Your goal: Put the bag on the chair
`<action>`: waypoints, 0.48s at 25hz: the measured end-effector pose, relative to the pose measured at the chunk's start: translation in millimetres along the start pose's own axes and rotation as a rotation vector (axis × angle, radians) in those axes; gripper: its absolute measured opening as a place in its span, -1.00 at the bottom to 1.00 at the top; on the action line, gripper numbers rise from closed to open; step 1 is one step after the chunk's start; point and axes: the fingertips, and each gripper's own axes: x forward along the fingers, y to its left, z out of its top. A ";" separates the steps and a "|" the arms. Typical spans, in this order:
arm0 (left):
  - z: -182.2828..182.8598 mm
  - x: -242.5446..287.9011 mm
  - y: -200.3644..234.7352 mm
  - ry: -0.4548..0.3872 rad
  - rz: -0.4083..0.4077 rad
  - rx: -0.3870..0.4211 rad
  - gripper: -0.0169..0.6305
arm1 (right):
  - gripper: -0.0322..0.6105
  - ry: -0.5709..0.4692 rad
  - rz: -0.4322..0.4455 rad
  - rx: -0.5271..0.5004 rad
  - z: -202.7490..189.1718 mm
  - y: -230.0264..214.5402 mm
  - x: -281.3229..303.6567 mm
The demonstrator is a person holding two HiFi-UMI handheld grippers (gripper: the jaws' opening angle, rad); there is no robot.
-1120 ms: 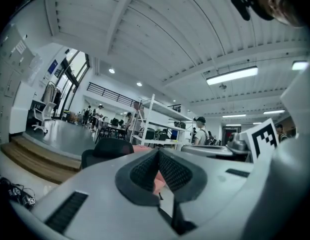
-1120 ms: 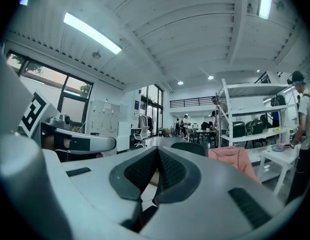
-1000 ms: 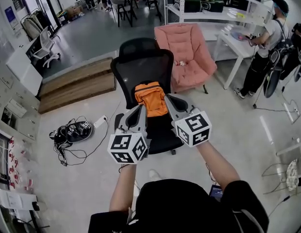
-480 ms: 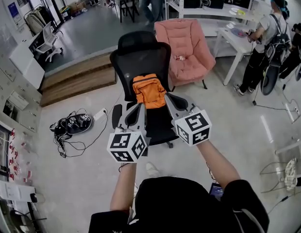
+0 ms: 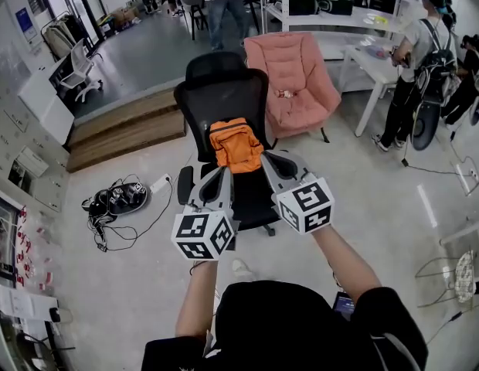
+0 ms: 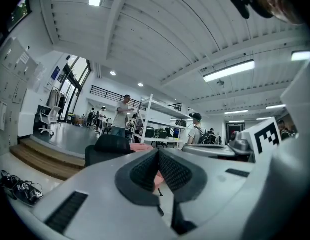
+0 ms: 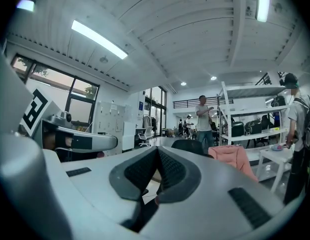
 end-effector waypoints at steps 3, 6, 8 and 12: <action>-0.9 0.5 -4.6 0.000 0.000 0.005 -0.92 | -0.89 -0.006 -0.002 0.005 0.0 -3.4 -4.1; 1.3 -1.0 -7.8 0.001 -0.001 0.008 -0.92 | -0.89 -0.008 -0.005 0.009 2.0 -4.4 -7.1; 1.4 -2.1 -8.4 0.003 -0.001 0.010 -0.92 | -0.89 -0.007 -0.006 0.013 1.6 -4.0 -7.9; -1.9 -1.5 -7.4 0.007 -0.001 0.009 -0.92 | -0.89 -0.006 -0.007 0.016 -2.1 -4.0 -7.4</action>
